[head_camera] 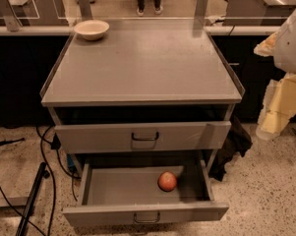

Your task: Pick apple from middle drawer and place on counter

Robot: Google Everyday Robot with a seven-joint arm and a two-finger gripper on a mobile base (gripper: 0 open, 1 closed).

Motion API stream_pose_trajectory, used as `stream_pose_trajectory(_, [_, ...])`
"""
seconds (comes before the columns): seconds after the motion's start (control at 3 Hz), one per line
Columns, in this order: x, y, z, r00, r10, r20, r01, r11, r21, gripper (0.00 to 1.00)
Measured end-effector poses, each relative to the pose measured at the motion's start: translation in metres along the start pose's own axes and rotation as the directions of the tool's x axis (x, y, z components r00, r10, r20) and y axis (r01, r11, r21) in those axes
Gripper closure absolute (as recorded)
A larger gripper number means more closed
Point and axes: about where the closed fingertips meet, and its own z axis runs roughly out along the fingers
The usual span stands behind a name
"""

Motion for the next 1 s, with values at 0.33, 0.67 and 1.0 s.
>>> stream_pose_trajectory(0.33, [0.0, 0.0, 0.0, 1.0, 0.0, 0.0, 0.0, 1.0, 0.0, 0.0])
stream_pose_trajectory(0.67, [0.0, 0.0, 0.0, 1.0, 0.0, 0.0, 0.0, 1.0, 0.0, 0.12])
stream_pose_trajectory(1.0, [0.0, 0.0, 0.0, 1.0, 0.0, 0.0, 0.0, 1.0, 0.0, 0.35])
